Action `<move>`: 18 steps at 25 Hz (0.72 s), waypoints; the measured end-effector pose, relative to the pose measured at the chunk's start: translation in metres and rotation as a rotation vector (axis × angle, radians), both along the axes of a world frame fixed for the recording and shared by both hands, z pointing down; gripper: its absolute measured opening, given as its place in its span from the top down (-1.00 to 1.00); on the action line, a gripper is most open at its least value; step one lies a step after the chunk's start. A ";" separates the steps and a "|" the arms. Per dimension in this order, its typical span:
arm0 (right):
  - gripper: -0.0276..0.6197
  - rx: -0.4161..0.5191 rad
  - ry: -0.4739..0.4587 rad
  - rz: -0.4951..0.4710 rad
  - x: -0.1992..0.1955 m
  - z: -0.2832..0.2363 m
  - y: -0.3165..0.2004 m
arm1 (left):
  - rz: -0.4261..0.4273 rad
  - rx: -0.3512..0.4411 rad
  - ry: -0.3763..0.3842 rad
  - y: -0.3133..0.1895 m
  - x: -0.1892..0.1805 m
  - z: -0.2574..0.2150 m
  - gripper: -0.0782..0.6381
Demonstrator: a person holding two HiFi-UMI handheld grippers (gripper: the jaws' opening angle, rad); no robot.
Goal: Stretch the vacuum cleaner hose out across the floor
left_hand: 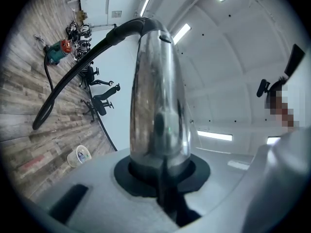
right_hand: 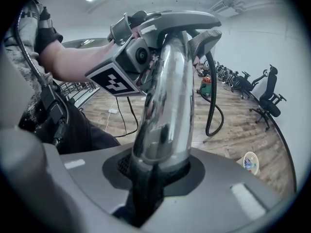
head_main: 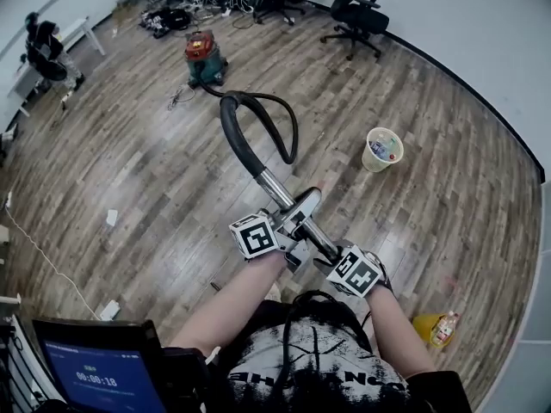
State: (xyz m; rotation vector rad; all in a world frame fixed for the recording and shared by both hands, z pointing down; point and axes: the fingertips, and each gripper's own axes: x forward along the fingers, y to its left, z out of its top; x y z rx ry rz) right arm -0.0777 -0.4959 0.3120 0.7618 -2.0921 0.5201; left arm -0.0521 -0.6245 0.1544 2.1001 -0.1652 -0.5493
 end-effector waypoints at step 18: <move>0.60 0.008 -0.079 -0.210 0.062 0.013 0.170 | -0.199 0.006 -0.083 0.168 0.047 0.010 0.64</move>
